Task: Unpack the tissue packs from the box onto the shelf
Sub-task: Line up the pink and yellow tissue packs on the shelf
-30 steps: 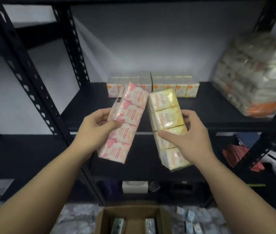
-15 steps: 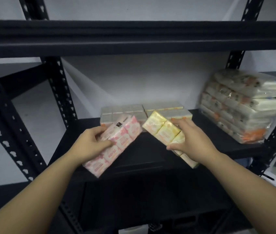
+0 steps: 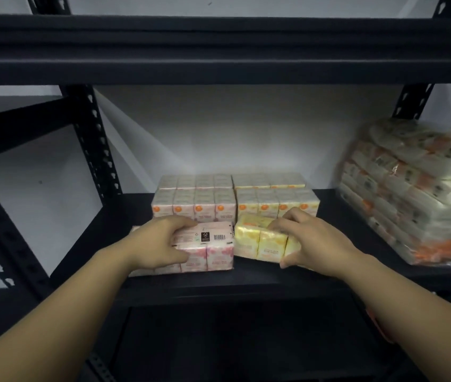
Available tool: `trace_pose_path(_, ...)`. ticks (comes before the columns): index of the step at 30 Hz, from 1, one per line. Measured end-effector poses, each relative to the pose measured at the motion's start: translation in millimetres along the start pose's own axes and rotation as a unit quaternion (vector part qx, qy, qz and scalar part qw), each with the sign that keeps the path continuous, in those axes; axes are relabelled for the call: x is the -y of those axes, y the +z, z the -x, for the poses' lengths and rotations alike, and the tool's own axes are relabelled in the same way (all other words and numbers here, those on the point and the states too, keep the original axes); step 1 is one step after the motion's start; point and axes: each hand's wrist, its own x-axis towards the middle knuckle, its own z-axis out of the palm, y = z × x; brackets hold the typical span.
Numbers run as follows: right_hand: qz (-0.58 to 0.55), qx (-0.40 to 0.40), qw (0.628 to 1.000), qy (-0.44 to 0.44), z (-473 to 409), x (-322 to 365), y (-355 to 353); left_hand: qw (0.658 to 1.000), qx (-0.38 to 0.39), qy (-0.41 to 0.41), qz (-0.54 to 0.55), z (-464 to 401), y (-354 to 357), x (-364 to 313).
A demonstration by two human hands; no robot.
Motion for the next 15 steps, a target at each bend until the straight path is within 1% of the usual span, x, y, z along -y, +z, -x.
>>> trace_pose_path(3,-0.029,-0.007,0.999,-0.032,0.9,-14.3,4.4,0.999,-0.02,0.002,-0.033,-13.0,16.4,-13.2)
trace_pose_path(6,-0.053,-0.031,0.997,-0.043,1.3,-27.9,4.7,0.997,-0.025,-0.001,-0.069,-23.1,27.3,-18.0)
trace_pose_path(8,-0.08,-0.038,0.995,-0.042,1.3,-36.9,4.0,0.997,-0.029,0.002,-0.067,-28.5,30.3,-19.8)
trace_pose_path(11,-0.098,-0.029,0.994,-0.035,0.1,-45.1,1.9,0.997,-0.03,0.013,-0.064,-33.8,31.3,-25.2)
trace_pose_path(15,-0.095,-0.042,0.994,-0.025,-9.5,-25.3,0.7,1.0,-0.02,0.005,-0.023,-30.4,20.5,-26.5)
